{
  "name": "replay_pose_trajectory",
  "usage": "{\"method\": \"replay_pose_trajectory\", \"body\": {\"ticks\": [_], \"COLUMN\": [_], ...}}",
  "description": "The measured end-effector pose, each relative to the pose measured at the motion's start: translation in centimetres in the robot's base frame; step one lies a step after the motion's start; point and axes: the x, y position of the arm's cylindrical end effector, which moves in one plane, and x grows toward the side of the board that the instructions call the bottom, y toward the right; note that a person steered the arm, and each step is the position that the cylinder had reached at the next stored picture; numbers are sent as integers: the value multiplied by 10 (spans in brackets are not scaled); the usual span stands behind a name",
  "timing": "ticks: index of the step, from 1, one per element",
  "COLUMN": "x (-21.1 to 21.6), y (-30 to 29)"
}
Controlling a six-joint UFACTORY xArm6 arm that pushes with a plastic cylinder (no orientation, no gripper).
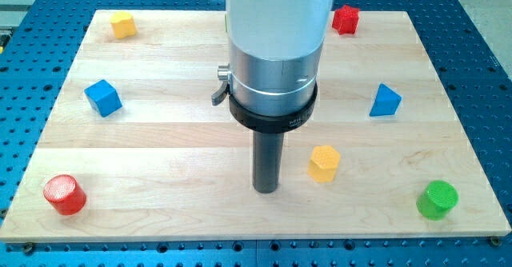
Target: Move the yellow hexagon below the blue triangle
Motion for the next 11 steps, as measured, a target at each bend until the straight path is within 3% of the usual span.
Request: {"method": "replay_pose_trajectory", "body": {"ticks": [1,3,5,7,8,11], "x": [-9,-29,-36,-29,-46,-50], "y": [87,37,150,170,138,139]}}
